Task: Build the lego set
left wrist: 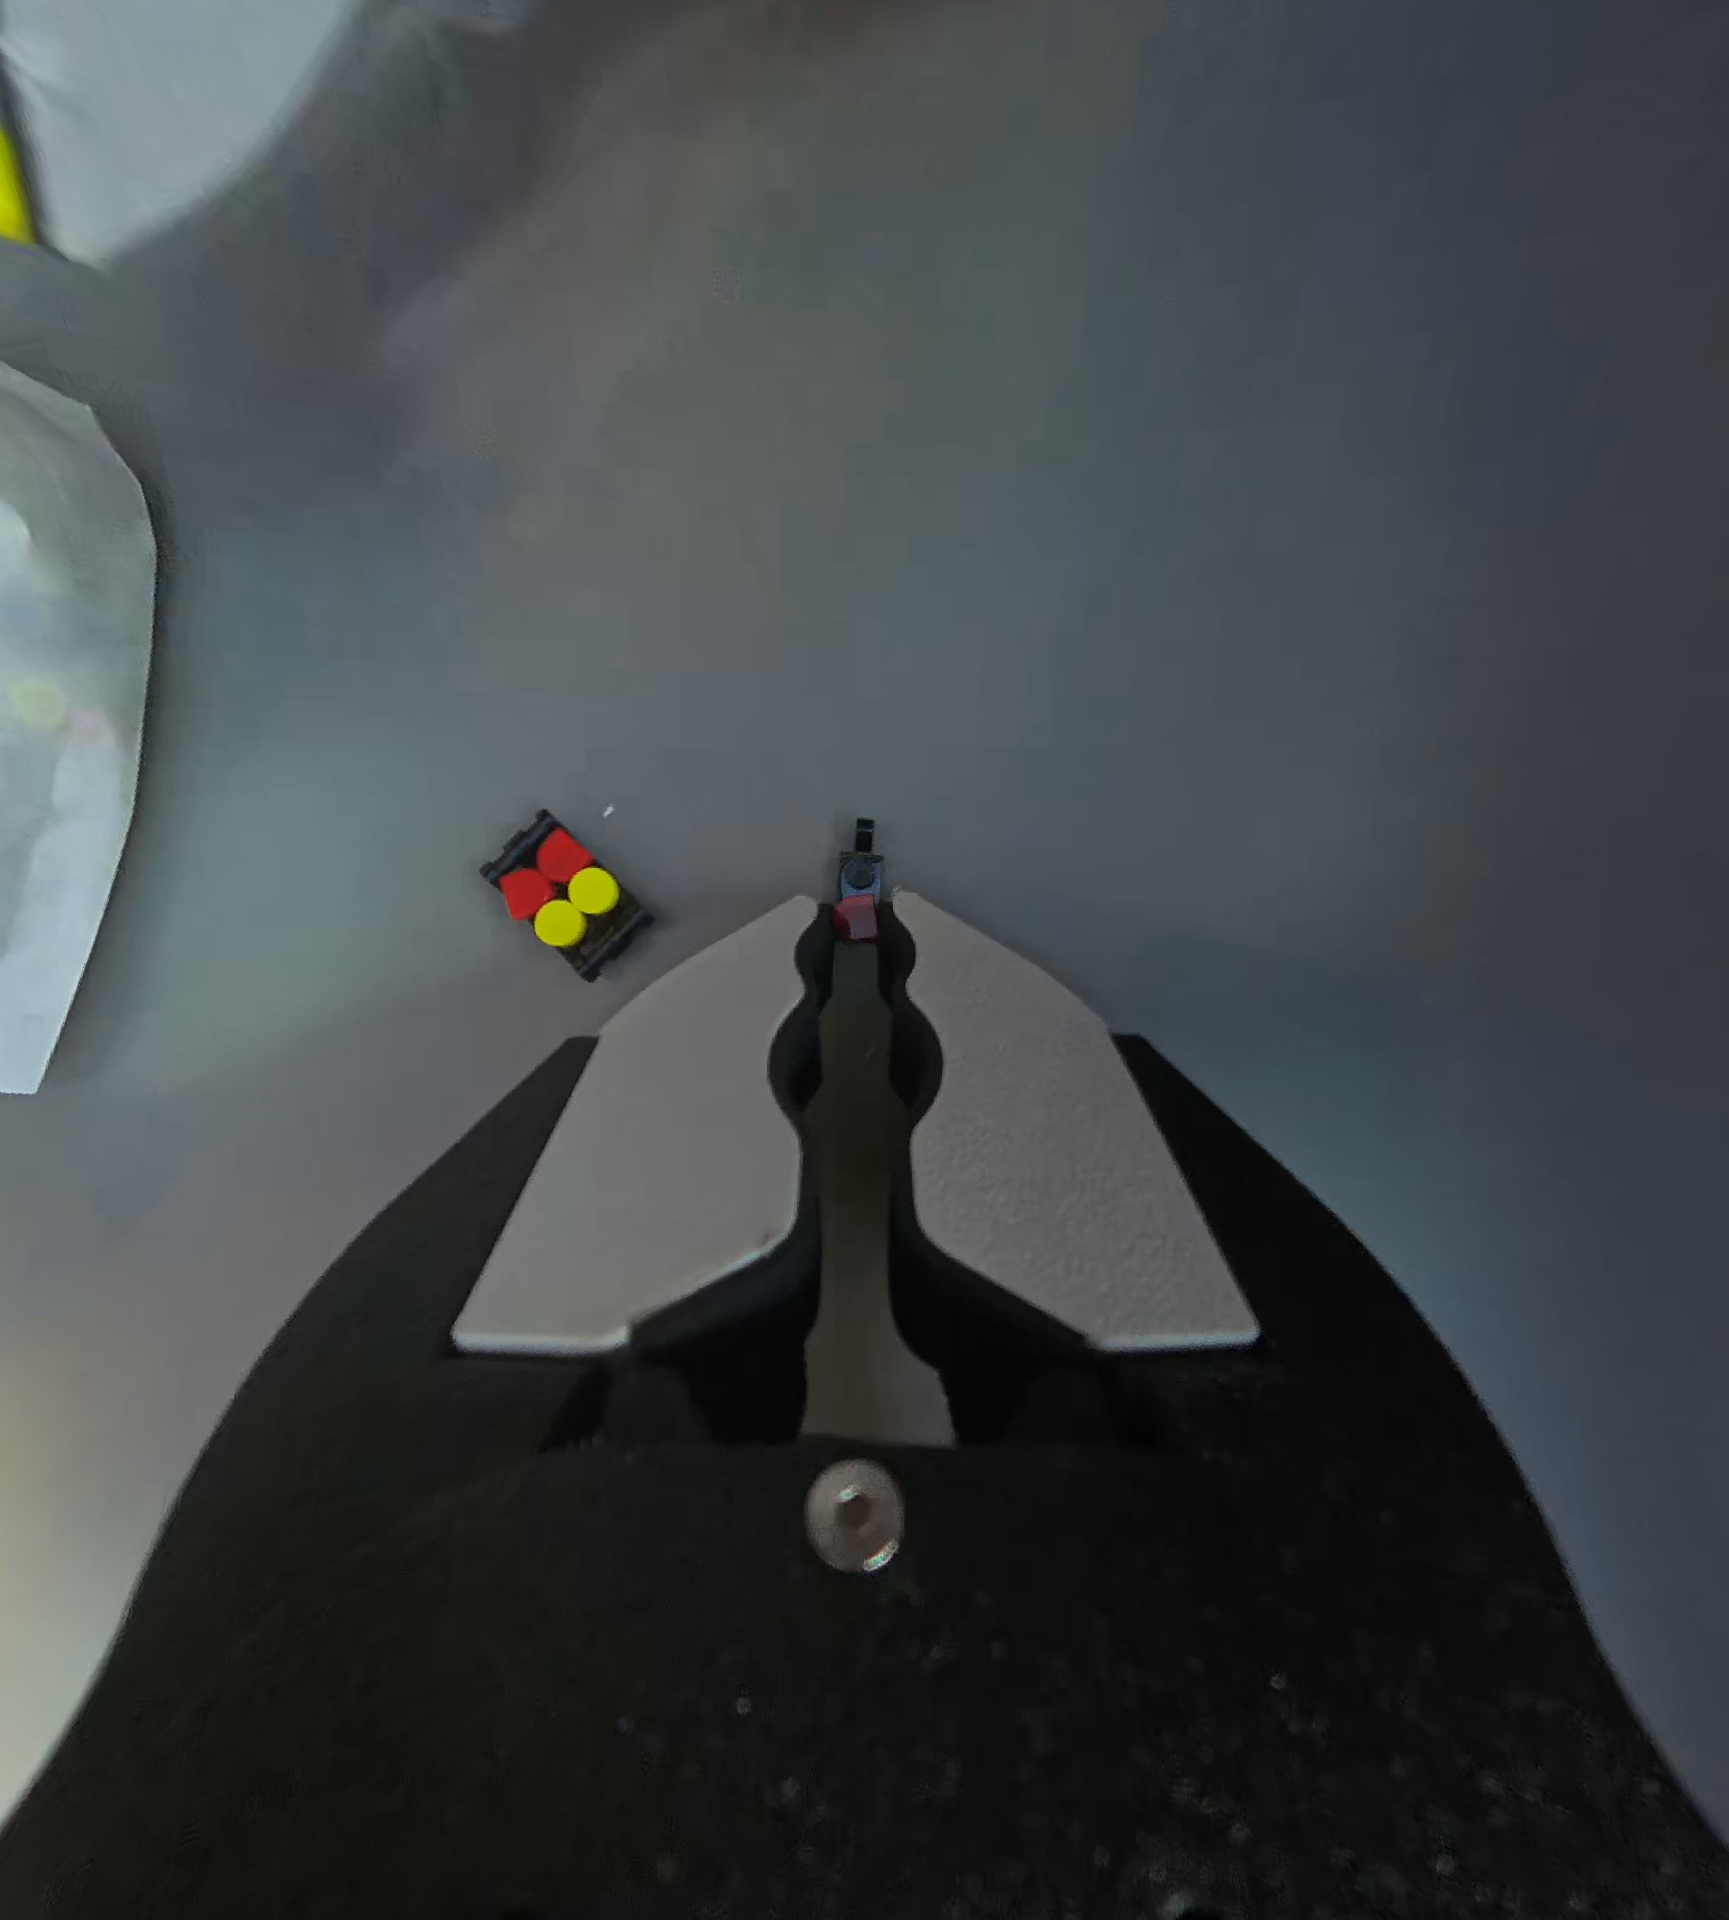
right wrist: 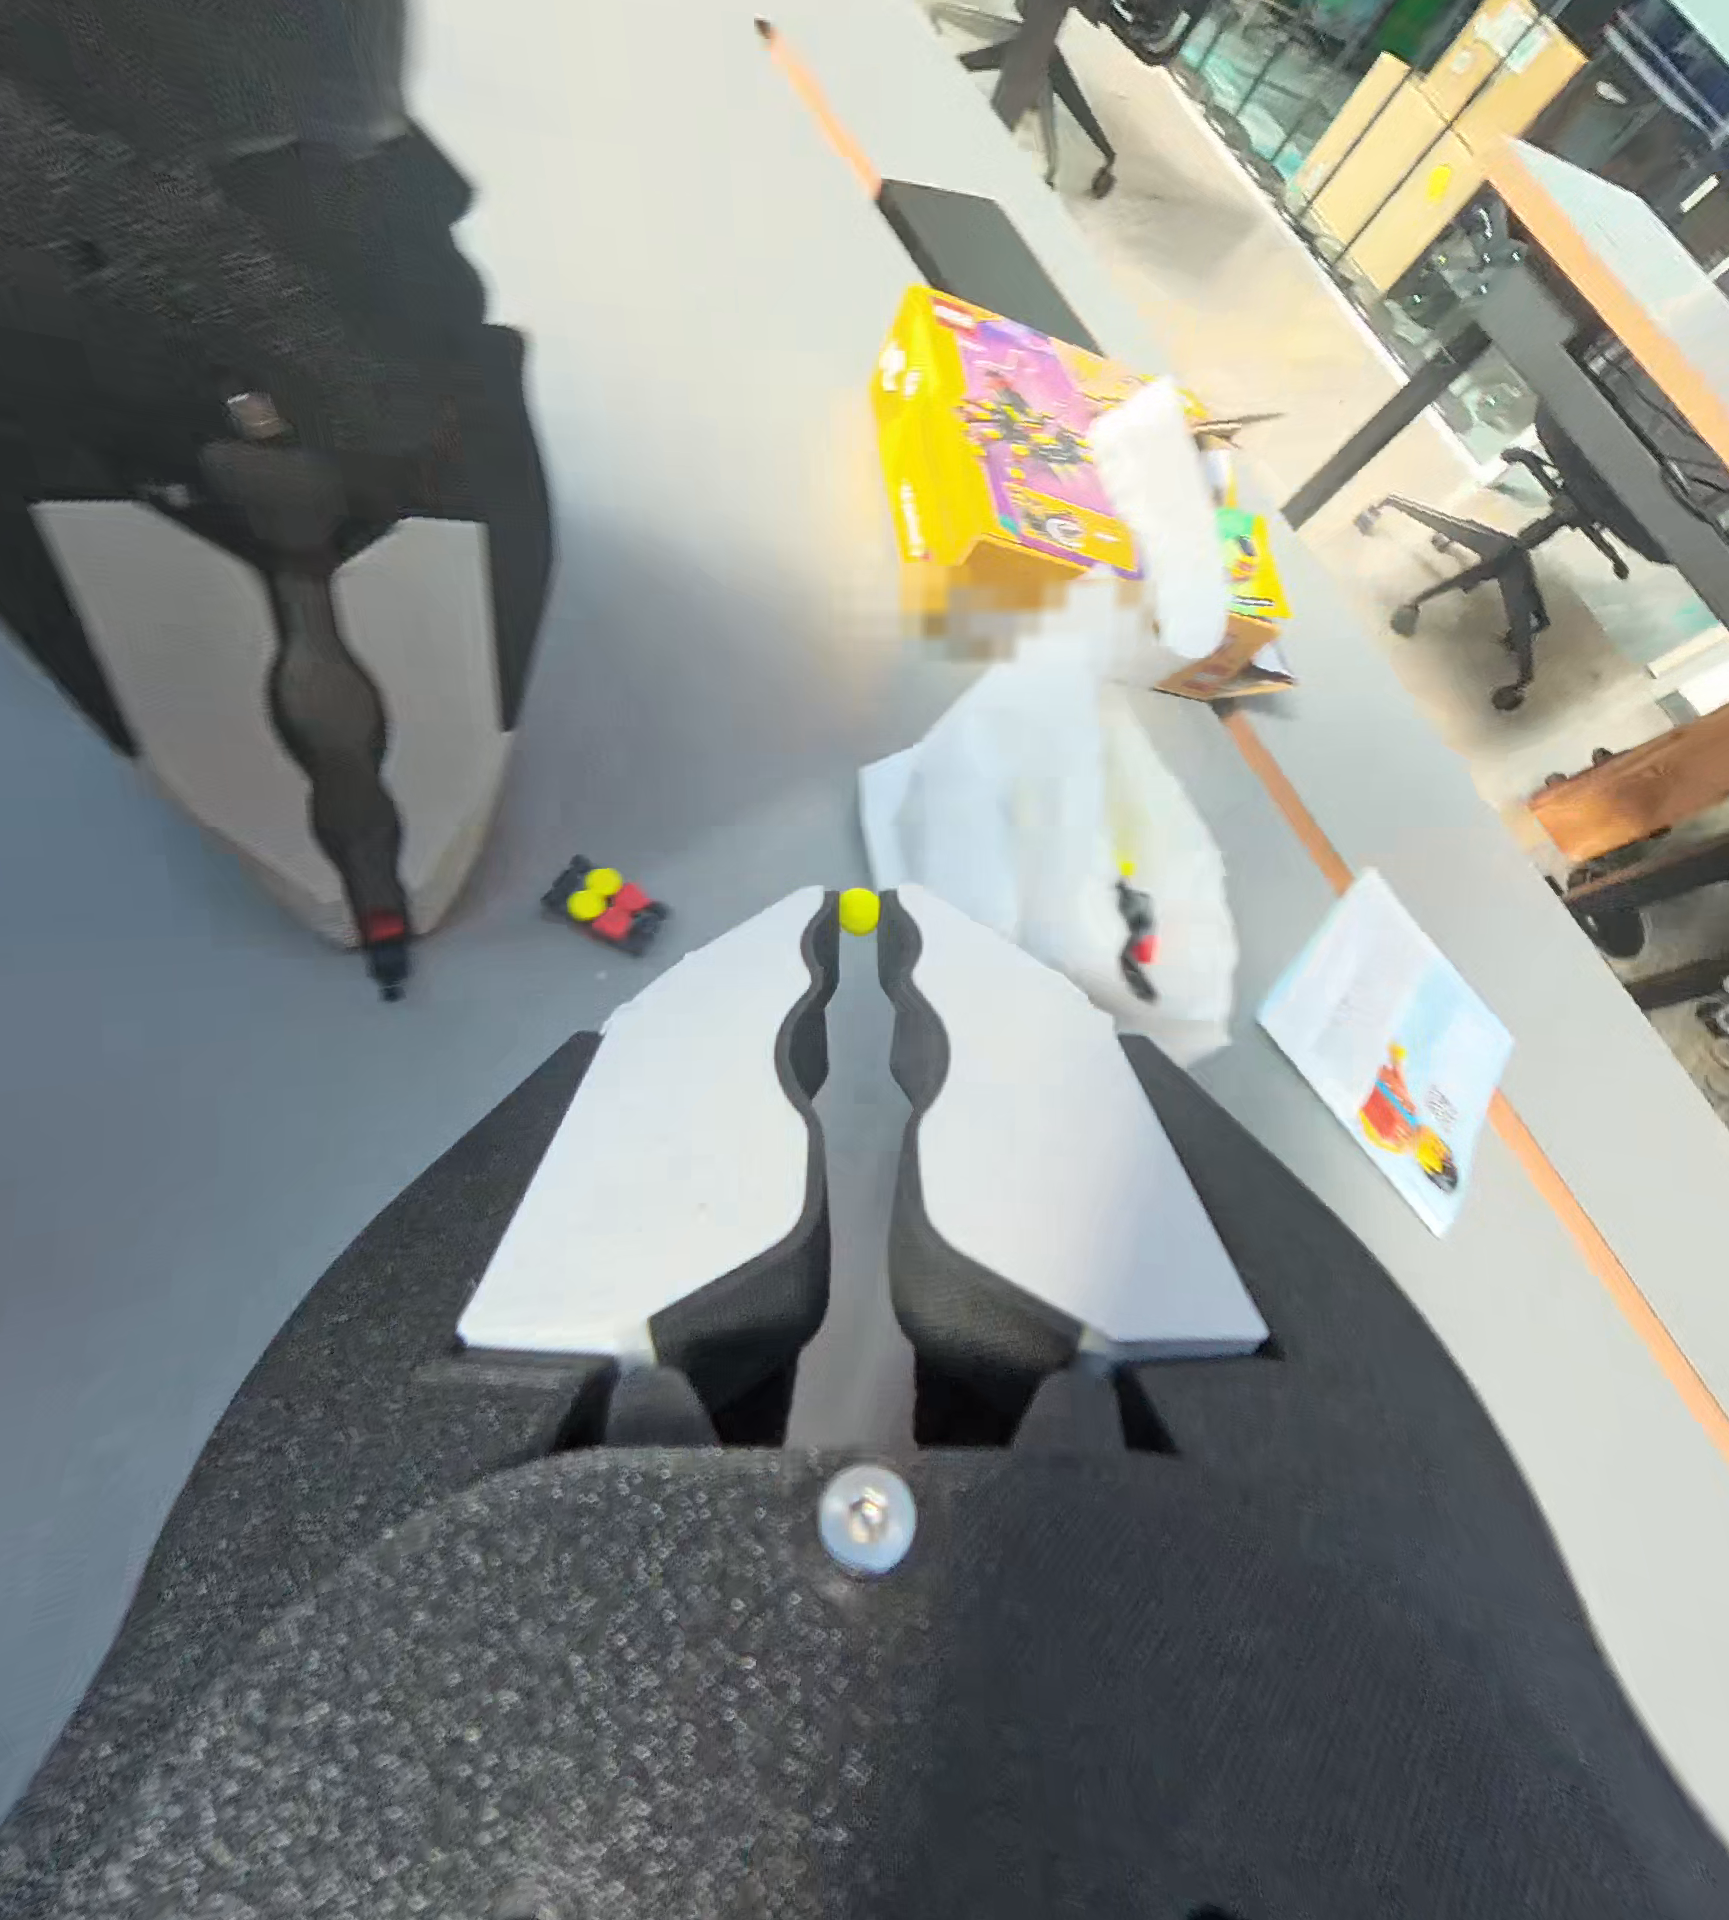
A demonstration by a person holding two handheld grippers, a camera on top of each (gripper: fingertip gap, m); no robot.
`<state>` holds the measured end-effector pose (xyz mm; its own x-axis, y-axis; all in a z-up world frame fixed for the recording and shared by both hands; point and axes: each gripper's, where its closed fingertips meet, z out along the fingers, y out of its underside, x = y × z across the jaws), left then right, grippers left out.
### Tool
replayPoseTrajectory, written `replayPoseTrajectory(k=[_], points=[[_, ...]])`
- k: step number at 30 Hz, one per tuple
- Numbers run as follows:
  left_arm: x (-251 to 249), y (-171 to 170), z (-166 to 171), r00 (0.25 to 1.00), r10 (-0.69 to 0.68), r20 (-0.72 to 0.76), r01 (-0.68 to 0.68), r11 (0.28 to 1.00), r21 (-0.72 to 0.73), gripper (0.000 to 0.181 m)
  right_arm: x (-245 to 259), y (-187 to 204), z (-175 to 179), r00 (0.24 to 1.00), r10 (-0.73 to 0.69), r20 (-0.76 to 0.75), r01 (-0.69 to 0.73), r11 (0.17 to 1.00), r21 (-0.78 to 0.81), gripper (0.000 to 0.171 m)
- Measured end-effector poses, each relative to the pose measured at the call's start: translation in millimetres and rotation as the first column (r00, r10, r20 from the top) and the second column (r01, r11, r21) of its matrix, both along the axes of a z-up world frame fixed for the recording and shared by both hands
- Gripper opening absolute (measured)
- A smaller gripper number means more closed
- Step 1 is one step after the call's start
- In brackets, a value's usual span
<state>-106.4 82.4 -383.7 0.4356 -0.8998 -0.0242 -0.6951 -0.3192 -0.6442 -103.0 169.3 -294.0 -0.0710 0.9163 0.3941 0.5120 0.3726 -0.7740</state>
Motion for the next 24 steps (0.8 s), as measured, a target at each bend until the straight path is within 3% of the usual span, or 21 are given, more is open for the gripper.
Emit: replayPoseTrajectory(k=[3,6,9,14,22,24], points=[[0.3,0.1,0.2,1.0,0.006,0.009,-0.006,1.0,-0.001,0.007,-7.9,58.5,14.7,0.991,-0.101,0.087,0.108,0.991,-0.084,0.007],[1.0,1.3,0.3,1.0,0.014,0.022,-0.014,1.0,0.002,0.007,-29.4,77.4,9.1,0.985,-0.045,0.169,0.078,0.978,-0.195,0.012],[0.9,1.4,0.4,0.999,0.019,0.025,-0.019,1.0,0.007,0.007,-36.3,79.7,-1.4,0.968,-0.002,0.251,0.048,0.983,-0.179,0.022],[1.0,2.2,0.4,1.0,0.019,0.024,-0.02,1.0,0.011,0.007,-35.7,71.4,5.3,0.975,0.067,0.214,-0.02,0.976,-0.217,0.023],[1.3,2.7,0.5,0.999,0.03,0.032,-0.031,0.999,0.012,0.007,-19.5,54.6,-5.2,0.938,0.144,0.317,-0.066,0.968,-0.244,0.031],[1.5,3.2,0.5,0.999,0.031,0.036,-0.032,0.999,0.013,0.007,-21.9,55.4,3.6,0.956,0.125,0.264,-0.065,0.973,-0.223,0.032]])
